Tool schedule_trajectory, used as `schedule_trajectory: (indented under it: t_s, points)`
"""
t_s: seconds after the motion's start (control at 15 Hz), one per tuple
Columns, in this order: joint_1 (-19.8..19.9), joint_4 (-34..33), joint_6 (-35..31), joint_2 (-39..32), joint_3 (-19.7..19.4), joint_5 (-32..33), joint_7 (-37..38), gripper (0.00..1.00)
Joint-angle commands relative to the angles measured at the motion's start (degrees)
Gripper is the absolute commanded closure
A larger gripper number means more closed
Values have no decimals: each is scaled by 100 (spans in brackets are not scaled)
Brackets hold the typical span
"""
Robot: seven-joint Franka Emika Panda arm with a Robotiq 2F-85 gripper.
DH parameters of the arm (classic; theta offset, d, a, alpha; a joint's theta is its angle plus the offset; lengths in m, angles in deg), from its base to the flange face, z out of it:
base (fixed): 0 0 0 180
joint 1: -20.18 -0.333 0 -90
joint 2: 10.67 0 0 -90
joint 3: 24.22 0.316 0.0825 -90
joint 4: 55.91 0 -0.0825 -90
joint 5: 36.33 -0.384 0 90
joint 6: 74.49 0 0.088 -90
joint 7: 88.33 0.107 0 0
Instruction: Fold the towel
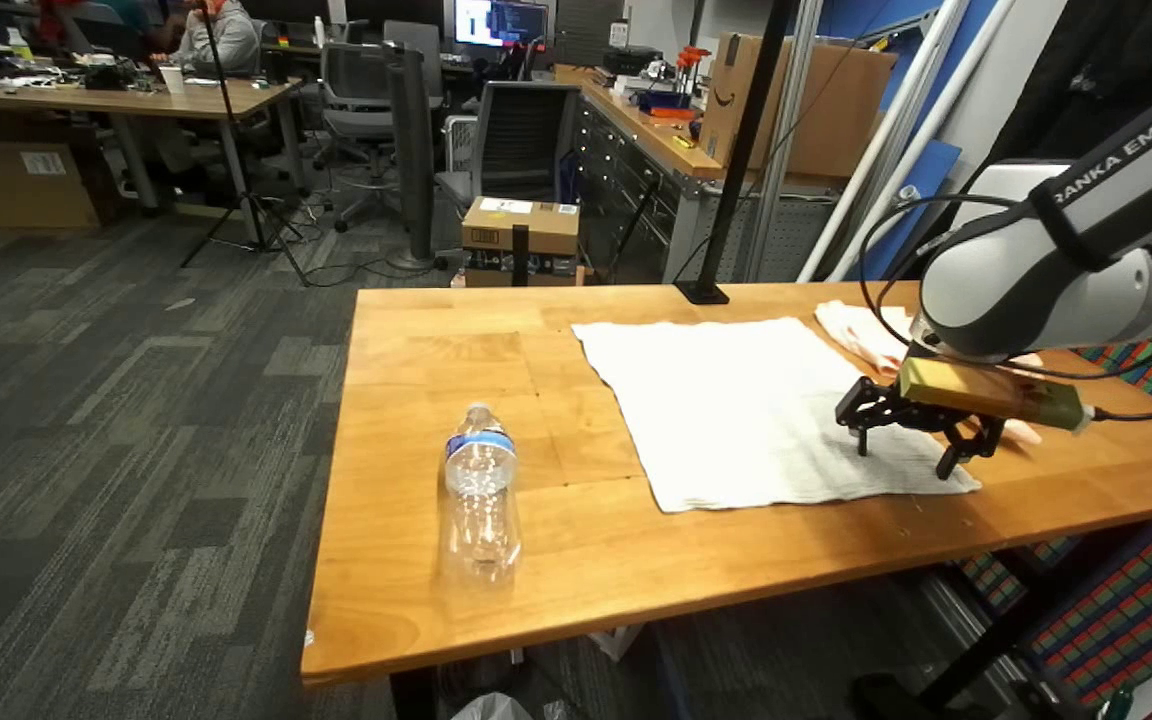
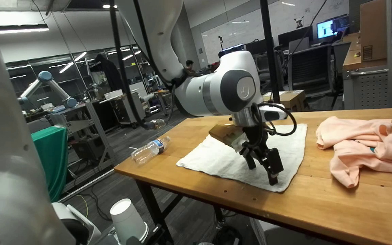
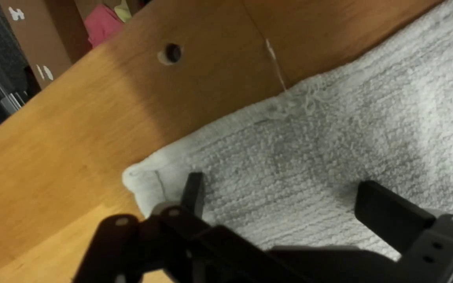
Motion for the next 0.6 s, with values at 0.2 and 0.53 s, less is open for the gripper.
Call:
schedule_trajectory:
  t_s: [0.2, 0.53]
  points:
    - [-193, -129, -111, -207, -115, -1043, -810, 42]
    - [-348, -170, 172, -5, -40, -1489, -1204, 81]
